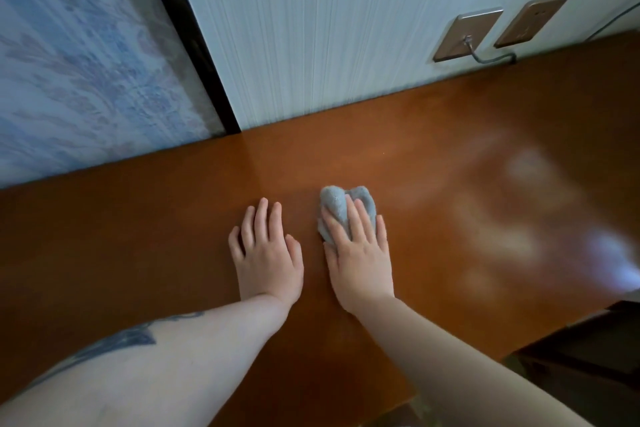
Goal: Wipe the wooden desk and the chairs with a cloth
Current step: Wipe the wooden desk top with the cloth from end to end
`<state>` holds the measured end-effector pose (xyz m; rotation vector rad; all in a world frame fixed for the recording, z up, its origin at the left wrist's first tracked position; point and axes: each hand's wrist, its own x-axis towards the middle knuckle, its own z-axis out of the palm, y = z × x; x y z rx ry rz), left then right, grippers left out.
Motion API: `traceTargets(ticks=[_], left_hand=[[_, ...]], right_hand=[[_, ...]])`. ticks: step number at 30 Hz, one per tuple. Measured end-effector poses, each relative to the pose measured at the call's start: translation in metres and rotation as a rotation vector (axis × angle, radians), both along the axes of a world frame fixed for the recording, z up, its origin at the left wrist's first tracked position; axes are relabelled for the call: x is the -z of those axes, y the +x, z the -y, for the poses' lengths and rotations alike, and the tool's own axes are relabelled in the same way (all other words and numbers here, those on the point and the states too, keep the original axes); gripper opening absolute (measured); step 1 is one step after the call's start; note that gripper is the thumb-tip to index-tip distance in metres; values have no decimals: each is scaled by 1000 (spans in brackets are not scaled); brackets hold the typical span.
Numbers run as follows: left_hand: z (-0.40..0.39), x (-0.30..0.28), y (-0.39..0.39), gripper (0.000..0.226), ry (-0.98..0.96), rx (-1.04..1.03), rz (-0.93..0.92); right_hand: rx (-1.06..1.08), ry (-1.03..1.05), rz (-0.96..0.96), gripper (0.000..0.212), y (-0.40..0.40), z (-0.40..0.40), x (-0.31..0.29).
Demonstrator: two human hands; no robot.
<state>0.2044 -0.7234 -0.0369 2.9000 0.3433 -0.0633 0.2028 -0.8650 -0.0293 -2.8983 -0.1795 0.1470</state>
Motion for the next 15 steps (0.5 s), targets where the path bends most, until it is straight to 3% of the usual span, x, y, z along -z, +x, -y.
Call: traceTargets(ticks=[4,6,8,12,14,15], left_hand=[[-2,1,-1,52,-12,3,7],[-1,1,-1,51,-9,2,4],[-1,1,-1,51,-13,-4,1],[0,2,-1,51,3,6,23],[0,2,-1,49,-2,3,27],[0,3,-1,49,-5,1,26]], right_hand=[[-529,-64,-99,49,-31,46,-7],[-634,-136,-95,49,-13,74,-7],[-494,-120,-93,49,14,80,-6],[74,73,-81,49,44,25,-9],[132,138,-91,47,32,-5,-11],[45,138,-80,45,18,-10,-11]])
